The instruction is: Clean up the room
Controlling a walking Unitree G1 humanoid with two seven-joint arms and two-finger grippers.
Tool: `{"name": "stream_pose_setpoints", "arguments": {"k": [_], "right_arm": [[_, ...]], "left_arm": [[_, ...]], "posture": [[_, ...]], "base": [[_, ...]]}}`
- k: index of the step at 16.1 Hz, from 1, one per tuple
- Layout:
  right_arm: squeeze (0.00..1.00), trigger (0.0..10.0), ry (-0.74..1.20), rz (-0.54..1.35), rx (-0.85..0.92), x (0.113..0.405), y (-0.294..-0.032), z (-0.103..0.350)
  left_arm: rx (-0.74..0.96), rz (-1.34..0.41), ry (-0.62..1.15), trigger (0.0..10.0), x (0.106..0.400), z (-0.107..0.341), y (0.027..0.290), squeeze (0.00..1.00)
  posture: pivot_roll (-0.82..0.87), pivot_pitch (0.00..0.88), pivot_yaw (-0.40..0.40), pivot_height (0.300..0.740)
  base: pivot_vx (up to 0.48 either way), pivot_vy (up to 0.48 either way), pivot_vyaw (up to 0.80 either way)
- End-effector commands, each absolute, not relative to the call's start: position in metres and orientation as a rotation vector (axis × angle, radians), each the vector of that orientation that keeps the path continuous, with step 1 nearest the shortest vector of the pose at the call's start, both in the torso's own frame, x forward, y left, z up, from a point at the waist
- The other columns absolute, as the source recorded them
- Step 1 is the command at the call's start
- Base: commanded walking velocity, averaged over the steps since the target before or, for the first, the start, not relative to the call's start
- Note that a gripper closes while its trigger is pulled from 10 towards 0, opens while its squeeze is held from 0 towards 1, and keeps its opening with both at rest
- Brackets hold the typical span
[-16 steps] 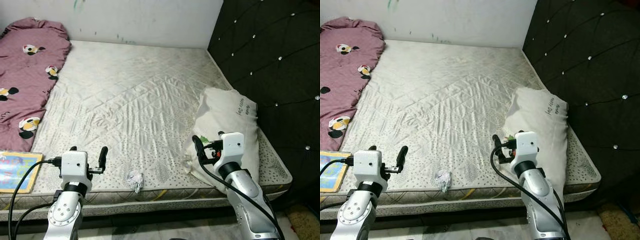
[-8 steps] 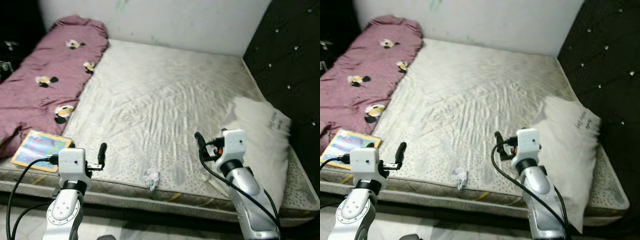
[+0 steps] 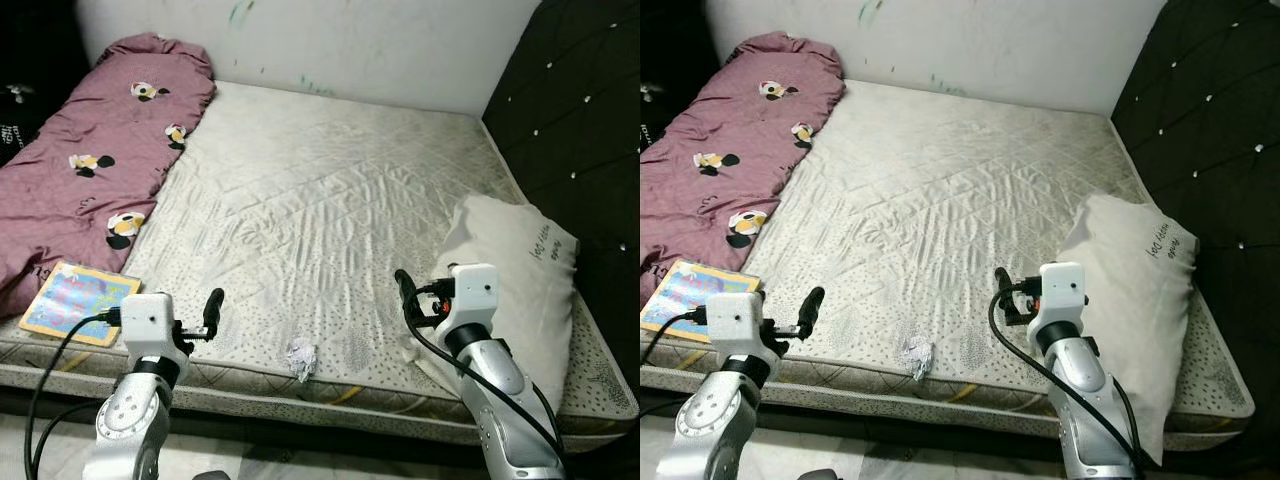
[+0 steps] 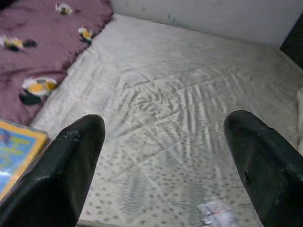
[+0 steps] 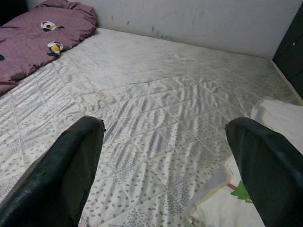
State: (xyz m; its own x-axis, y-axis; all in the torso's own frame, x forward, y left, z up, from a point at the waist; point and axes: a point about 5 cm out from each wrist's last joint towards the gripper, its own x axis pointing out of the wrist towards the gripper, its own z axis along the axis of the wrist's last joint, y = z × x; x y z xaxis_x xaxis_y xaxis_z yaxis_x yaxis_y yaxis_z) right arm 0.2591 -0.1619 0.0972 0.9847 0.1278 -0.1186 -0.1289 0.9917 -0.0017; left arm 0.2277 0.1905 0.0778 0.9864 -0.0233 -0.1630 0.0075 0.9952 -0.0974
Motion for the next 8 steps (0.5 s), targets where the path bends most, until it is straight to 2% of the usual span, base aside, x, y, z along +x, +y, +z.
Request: {"name": "stream_pose_setpoints", "arguments": {"k": [1, 2, 8], "right_arm": [[0.00, 10.0, 0.108, 0.117, -0.011, 0.2607, -0.1661, 0.1017], [0.00, 10.0, 0.107, 0.122, -0.009, 0.2613, -0.1660, 0.1018], [0.00, 10.0, 0.100, 0.146, -0.008, 0.2626, -0.1637, 0.1024]], "left_arm": [[-0.092, -0.009, 0.167, 10.0, 0.2304, 0.0783, 0.1930, 0.00], [-0.045, 0.001, 0.165, 10.0, 0.2333, 0.0799, 0.1952, 0.00], [-0.034, 0.000, 0.159, 10.0, 0.2306, 0.0788, 0.1920, 0.00]], "posture": [[0.00, 0.000, -0.108, 0.713], [0.00, 0.000, -0.109, 0.699], [0.00, 0.000, -0.115, 0.631]], "base": [[0.000, 0.000, 0.00], [0.000, 0.000, 0.00], [0.000, 0.000, 0.00]]}}
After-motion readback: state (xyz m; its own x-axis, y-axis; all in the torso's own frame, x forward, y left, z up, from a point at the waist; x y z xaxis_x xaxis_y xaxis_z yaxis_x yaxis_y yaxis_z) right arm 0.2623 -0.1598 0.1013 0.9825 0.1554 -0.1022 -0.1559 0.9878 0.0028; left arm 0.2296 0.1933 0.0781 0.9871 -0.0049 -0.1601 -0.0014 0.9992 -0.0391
